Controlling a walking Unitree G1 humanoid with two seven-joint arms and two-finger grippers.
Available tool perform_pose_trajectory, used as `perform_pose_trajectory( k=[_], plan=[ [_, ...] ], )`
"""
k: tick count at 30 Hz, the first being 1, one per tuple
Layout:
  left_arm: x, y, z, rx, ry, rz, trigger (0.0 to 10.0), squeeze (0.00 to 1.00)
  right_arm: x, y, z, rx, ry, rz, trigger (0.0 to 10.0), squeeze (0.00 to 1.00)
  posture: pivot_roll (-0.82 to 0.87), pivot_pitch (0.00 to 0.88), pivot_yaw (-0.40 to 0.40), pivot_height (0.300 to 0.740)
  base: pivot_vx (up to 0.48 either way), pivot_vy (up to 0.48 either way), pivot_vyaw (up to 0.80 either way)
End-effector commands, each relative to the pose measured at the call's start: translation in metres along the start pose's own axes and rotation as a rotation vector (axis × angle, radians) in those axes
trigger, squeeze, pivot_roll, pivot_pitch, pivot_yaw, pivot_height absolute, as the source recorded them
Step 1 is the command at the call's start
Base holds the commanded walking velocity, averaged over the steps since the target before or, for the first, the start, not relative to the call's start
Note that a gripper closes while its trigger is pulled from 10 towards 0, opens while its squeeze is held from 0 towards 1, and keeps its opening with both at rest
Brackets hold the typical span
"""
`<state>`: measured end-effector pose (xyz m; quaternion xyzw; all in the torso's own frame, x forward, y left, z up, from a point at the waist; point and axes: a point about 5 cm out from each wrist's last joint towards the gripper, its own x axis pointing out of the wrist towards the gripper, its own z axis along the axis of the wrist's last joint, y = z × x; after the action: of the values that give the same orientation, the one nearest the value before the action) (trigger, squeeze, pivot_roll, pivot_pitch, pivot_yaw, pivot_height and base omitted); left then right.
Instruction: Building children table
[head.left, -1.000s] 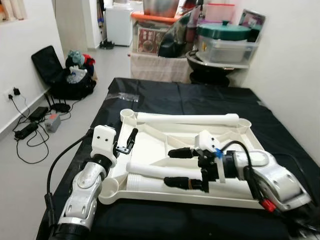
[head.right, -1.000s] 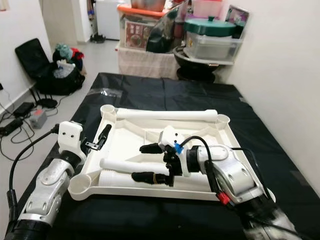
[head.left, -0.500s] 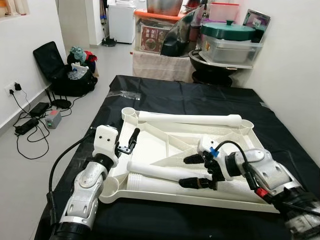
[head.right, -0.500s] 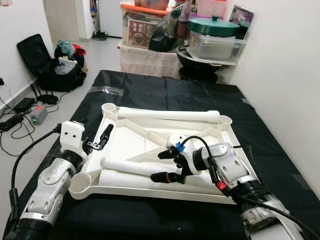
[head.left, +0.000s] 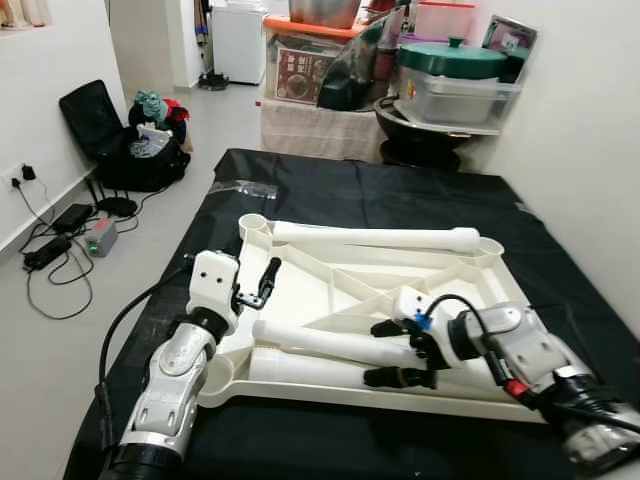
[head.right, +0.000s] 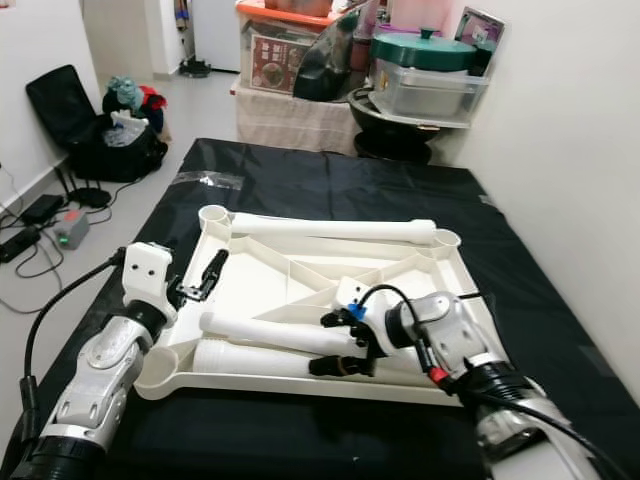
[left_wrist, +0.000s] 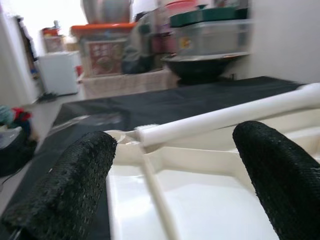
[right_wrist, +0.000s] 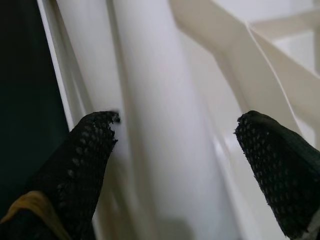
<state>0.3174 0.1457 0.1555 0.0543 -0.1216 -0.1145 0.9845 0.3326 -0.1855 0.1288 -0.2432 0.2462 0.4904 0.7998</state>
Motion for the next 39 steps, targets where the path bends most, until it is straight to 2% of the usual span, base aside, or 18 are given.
perform_pose_trajectory(
  k=[1,5,17,18,21,24,25,26,30,31,33,34,35,39],
  plan=[
    [0.000,-0.002,-0.002,0.001,0.008,-0.011,10.0,0.00,0.001,0.000,-0.020,0.049,0.081,-0.053,0.0,0.00,0.08,0.000,-0.113,0.740,0.000,0.000,0.00],
    [0.001,-0.002,-0.003,0.005,0.012,-0.016,10.0,0.00,0.000,0.007,-0.020,0.047,0.055,-0.021,0.0,0.00,0.07,0.000,-0.108,0.740,0.000,0.000,0.00],
    [0.002,-0.008,-0.004,0.009,0.016,-0.028,10.0,0.00,-0.004,0.011,-0.021,0.020,0.031,0.035,0.0,0.00,0.06,0.000,-0.102,0.740,0.000,0.000,0.00],
    [0.002,-0.008,-0.004,0.011,0.017,-0.030,10.0,0.00,-0.005,0.016,-0.017,0.008,0.006,0.090,0.0,0.00,0.07,0.000,-0.102,0.740,0.000,0.000,0.00],
    [0.002,-0.008,-0.004,0.013,0.018,-0.030,10.0,0.00,-0.007,0.019,-0.009,0.030,-0.039,0.131,0.0,0.00,0.07,0.000,-0.104,0.740,0.000,0.000,0.00],
    [0.002,-0.009,-0.004,0.015,0.020,-0.029,10.0,0.00,-0.008,0.016,-0.007,0.054,-0.045,0.115,0.0,0.00,0.07,0.000,-0.104,0.740,0.000,0.000,0.00],
    [0.002,-0.009,-0.004,0.017,0.021,-0.029,10.0,0.00,-0.008,0.014,-0.005,0.082,-0.045,0.101,10.0,0.00,0.07,0.000,-0.106,0.740,0.000,0.000,0.00],
    [0.003,-0.009,-0.005,0.018,0.023,-0.029,10.0,0.00,-0.008,0.011,-0.003,0.128,-0.054,0.095,10.0,0.00,0.06,0.000,-0.108,0.740,0.000,0.000,0.00],
    [0.002,-0.010,-0.006,0.019,0.027,-0.029,10.0,0.00,-0.009,0.009,-0.002,0.190,-0.079,0.105,10.0,0.00,0.06,0.000,-0.110,0.740,0.000,0.000,0.00],
    [0.002,-0.010,-0.007,0.019,0.029,-0.030,10.0,0.00,-0.009,0.007,-0.004,0.219,-0.080,0.096,6.7,0.00,0.06,0.000,-0.112,0.740,0.000,0.000,0.00],
    [0.002,-0.010,-0.007,0.019,0.029,-0.029,10.0,0.00,-0.010,0.006,-0.005,0.226,-0.076,0.091,6.7,0.00,0.06,0.000,-0.112,0.740,0.000,0.000,0.00],
    [0.002,-0.010,-0.007,0.019,0.030,-0.029,10.0,0.00,-0.010,0.005,-0.007,0.239,-0.073,0.076,2.8,0.00,0.06,0.000,-0.114,0.740,0.000,0.000,0.00],
    [0.002,-0.010,-0.007,0.019,0.030,-0.028,10.0,0.00,-0.010,0.003,-0.007,0.251,-0.071,0.061,0.4,0.00,0.06,0.000,-0.114,0.740,0.000,0.000,0.00],
    [0.002,-0.010,-0.008,0.021,0.030,-0.026,10.0,0.00,-0.011,0.001,-0.010,0.257,-0.067,0.038,0.0,0.00,0.06,0.000,-0.116,0.740,0.000,0.000,0.00]
  ],
)
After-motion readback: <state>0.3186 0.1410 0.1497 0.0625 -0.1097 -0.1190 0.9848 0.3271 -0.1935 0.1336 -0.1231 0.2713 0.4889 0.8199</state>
